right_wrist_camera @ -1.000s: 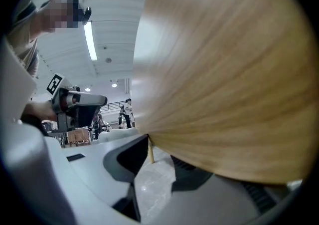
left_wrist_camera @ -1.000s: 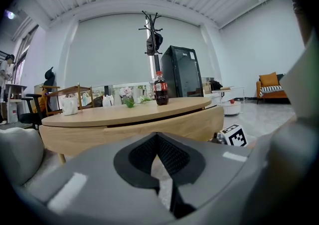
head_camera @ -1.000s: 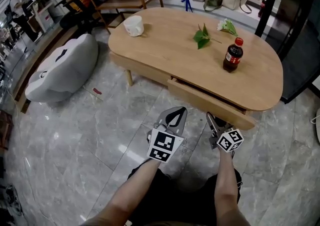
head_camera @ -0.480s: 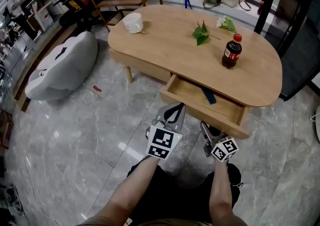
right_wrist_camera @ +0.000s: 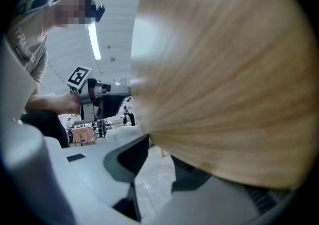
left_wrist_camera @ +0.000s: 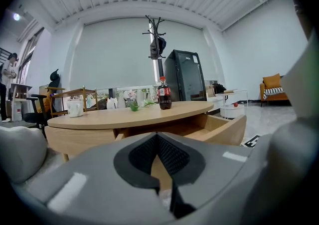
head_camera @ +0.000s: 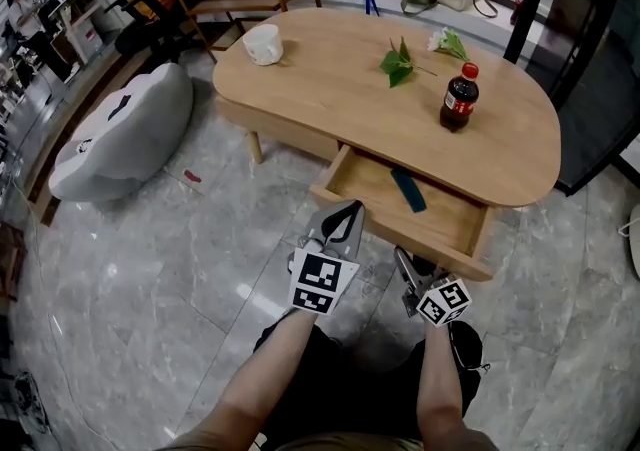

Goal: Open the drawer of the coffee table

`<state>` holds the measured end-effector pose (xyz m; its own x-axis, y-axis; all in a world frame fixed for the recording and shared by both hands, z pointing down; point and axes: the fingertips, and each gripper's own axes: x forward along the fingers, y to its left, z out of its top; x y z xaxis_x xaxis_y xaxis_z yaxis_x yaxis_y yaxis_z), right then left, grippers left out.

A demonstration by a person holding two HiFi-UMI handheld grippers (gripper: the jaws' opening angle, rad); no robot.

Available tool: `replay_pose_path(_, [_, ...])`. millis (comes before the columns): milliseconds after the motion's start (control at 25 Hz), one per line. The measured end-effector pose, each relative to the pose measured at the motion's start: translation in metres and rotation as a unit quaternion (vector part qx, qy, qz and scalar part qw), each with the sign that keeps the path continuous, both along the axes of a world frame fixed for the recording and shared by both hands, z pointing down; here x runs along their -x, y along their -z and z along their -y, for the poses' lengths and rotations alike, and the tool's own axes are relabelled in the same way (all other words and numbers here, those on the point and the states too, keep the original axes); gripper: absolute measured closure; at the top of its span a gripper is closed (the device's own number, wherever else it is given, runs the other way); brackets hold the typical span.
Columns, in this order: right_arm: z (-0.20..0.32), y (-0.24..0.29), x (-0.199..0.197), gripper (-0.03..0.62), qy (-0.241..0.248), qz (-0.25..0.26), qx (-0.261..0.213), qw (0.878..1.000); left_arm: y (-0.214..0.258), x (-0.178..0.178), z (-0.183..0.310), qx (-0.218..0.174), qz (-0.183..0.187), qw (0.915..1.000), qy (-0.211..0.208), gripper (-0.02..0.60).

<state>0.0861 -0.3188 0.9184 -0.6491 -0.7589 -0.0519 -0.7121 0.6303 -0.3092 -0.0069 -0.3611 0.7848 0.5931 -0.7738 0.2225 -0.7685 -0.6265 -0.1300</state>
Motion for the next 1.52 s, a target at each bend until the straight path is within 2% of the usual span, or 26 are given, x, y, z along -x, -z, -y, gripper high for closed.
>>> replay_pose_path(200, [0.0,-0.014,-0.003,0.457,-0.012,-0.021,0.017,1.0,-0.001,-0.007,0.001,0.0,-0.001,1.0,-0.008,0.588])
replay_pose_path(360, [0.0,-0.024,-0.003,0.457,-0.032,-0.094,0.018,0.995,-0.003,-0.008,0.002,0.003,-0.001,1.0,-0.009,0.588])
replay_pose_path(440, [-0.004,-0.029,-0.004,0.457,-0.033,-0.109,0.026,0.993,-0.002,-0.011,0.002,0.002,-0.001,0.9999,-0.012,0.588])
replay_pose_path(600, [-0.014,-0.043,0.0,0.457,-0.016,-0.119,0.053,0.991,-0.001,-0.012,0.003,0.0,0.001,0.9999,-0.014,0.588])
replay_pose_path(720, [-0.033,-0.039,0.017,0.457,0.011,-0.147,0.051,0.988,-0.002,-0.011,0.002,-0.001,0.002,0.9999,-0.013,0.588])
replay_pose_path(880, [-0.059,0.004,0.031,0.502,0.018,-0.187,0.009,0.982,-0.004,-0.011,0.004,0.006,-0.001,0.9999,-0.01,0.588])
replay_pose_path(1120, [-0.09,0.094,0.033,0.54,0.0,-0.155,-0.034,0.987,-0.005,-0.002,0.004,-0.006,0.003,1.0,-0.003,0.588])
replay_pose_path(1240, [-0.09,0.133,0.026,0.548,-0.021,-0.146,-0.06,0.987,-0.002,0.003,0.003,0.001,-0.02,0.9998,0.005,0.588])
replay_pose_path(1360, [-0.083,0.168,0.014,0.569,-0.038,-0.157,-0.085,0.983,0.01,-0.001,-0.001,-0.01,-0.045,0.9989,0.009,0.588])
replay_pose_path(1520, [-0.058,0.191,-0.01,0.588,-0.087,-0.179,-0.099,0.975,0.011,-0.012,0.0,-0.017,-0.047,0.9987,0.011,0.588])
